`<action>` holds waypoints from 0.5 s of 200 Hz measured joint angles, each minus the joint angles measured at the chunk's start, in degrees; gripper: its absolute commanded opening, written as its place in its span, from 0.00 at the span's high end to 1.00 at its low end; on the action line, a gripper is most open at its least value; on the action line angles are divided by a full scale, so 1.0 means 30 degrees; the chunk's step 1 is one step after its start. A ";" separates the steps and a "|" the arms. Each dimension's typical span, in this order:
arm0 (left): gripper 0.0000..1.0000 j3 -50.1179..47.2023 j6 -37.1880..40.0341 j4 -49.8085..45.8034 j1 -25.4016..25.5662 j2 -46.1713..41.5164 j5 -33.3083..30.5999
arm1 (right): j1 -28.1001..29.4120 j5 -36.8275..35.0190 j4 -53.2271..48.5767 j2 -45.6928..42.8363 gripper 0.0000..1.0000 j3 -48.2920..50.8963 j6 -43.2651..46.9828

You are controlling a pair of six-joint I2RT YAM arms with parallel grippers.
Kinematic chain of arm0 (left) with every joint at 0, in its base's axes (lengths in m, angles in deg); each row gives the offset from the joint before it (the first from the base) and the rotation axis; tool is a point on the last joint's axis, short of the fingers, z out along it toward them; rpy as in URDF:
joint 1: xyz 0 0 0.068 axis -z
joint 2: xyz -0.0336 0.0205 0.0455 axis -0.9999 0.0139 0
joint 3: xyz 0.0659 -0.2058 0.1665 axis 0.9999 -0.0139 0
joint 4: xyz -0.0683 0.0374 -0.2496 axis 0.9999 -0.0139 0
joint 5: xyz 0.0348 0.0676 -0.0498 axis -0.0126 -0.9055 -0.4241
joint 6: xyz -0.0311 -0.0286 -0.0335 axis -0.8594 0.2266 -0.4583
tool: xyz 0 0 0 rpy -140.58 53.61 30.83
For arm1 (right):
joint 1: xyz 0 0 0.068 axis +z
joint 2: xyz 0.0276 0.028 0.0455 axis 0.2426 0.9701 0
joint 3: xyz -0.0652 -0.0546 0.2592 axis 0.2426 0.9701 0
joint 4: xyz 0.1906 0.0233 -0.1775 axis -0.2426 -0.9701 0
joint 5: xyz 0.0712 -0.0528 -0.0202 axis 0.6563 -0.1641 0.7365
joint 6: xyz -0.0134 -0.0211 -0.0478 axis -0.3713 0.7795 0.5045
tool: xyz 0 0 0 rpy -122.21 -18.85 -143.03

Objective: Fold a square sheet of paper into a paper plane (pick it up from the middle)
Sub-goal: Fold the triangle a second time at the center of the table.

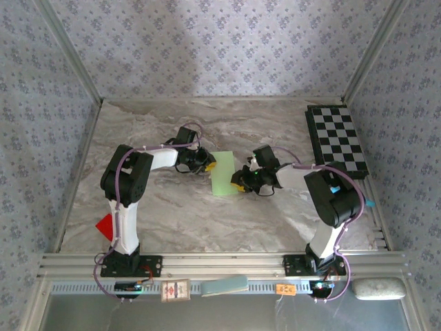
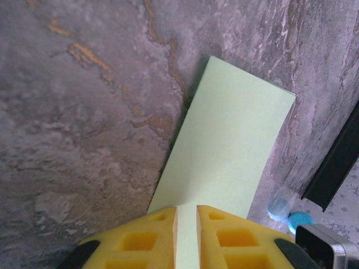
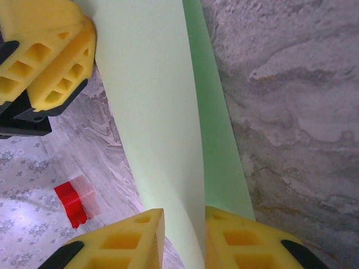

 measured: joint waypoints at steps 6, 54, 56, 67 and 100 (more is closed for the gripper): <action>0.83 0.0000 0.0007 0.0007 0.0007 0.0000 0.0000 | 0.0000 0.0015 -0.0095 -0.0066 0.79 0.0000 -0.0058; 0.83 -0.0007 0.0000 0.0007 0.0007 0.0000 0.0000 | 0.0000 0.0015 -0.0634 -0.0568 0.88 0.0160 -0.0386; 0.83 -0.0007 0.0000 0.0007 0.0007 0.0000 0.0000 | 0.0000 0.0015 -0.0641 -0.0583 0.89 0.0160 -0.0401; 0.83 -0.0007 0.0007 0.0007 0.0007 0.0000 0.0000 | 0.0000 0.0015 -0.0729 -0.0685 0.93 0.0182 -0.0546; 0.80 0.0015 0.0372 0.0000 0.0007 -0.0066 0.0058 | -0.0007 0.0007 -0.1166 -0.0787 0.99 0.0182 -0.0590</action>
